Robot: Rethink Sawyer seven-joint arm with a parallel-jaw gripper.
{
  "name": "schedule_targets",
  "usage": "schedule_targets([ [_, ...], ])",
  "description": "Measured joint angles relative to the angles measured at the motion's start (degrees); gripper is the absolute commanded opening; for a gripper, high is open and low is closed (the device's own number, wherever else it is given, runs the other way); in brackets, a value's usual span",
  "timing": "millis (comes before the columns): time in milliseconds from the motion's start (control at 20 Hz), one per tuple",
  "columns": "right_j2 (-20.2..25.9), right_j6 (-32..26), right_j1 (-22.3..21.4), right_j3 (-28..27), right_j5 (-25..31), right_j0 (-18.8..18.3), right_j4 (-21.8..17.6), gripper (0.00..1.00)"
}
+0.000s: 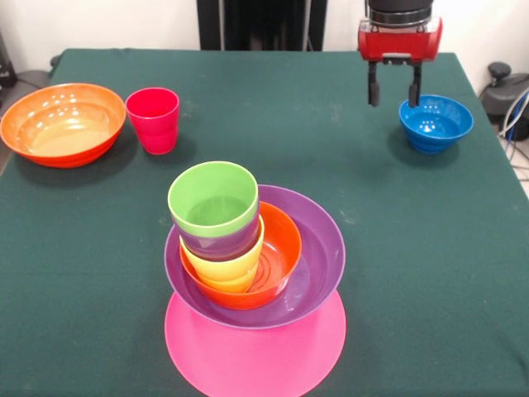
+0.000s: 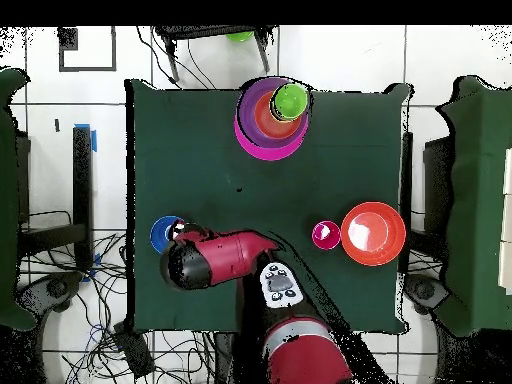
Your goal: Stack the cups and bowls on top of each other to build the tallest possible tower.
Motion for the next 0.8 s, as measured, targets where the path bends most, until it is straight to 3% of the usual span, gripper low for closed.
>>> schedule_targets([
  [800,-2.84,0.00,9.25,-0.06,-8.55,1.57,0.04,1.00],
])
